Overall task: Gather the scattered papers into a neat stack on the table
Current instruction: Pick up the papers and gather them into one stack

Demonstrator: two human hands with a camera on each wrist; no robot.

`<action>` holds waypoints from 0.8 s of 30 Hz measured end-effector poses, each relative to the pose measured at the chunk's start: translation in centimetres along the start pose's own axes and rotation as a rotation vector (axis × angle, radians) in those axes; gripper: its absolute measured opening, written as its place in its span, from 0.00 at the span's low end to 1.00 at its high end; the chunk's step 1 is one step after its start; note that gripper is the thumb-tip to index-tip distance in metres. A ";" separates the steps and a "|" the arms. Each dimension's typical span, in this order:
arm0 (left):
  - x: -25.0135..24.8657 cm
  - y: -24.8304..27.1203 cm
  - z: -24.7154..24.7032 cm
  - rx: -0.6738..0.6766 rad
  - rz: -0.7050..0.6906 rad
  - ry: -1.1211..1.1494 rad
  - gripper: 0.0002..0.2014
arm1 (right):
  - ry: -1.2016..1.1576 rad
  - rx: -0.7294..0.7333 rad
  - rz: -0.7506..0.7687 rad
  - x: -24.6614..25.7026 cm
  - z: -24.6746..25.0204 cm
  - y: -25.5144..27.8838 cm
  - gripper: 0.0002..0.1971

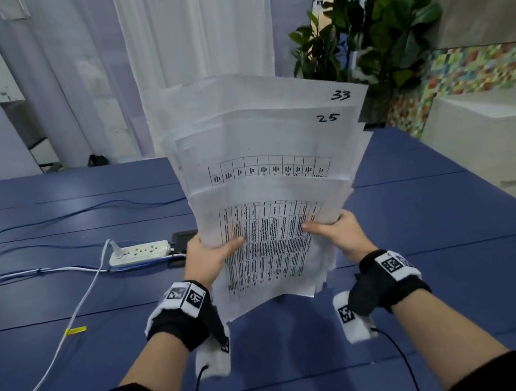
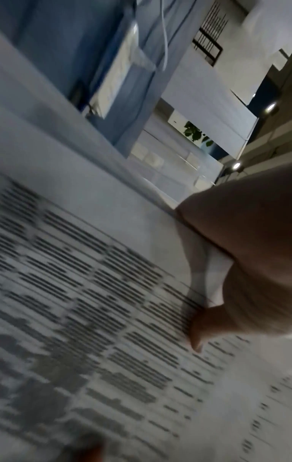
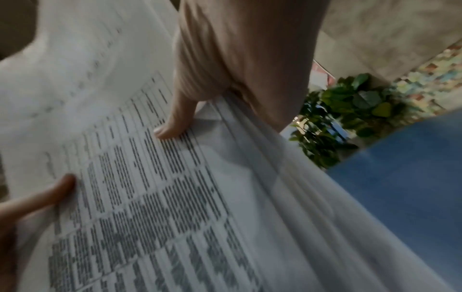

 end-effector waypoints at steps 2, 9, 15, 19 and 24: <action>0.2 0.2 0.3 -0.054 -0.006 0.030 0.14 | -0.072 -0.054 0.005 0.3 -0.3 0.1 0.18; -3.9 1.4 0.4 -0.135 -0.107 0.105 0.10 | -0.205 -0.201 0.087 3.6 0.3 1.6 0.13; -5.2 2.4 0.4 -0.068 -0.131 0.120 0.15 | -0.068 -0.105 0.128 3.8 0.2 3.0 0.19; -6.8 2.0 0.0 -0.064 -0.166 0.135 0.21 | -0.088 -0.100 0.177 5.6 0.6 2.8 0.21; -9.3 1.0 -0.3 -0.025 -0.222 0.088 0.22 | -0.077 -0.130 0.266 9.1 0.9 2.3 0.24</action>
Point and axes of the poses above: each hand's wrist, its own y-axis away from the middle knuckle, its own z-axis out of the back of the hand, x = y × z, the point moved 9 cm from there along -y, towards the middle knuckle, and after that the axes turned 5 degrees about y, right-handed, at the moved point
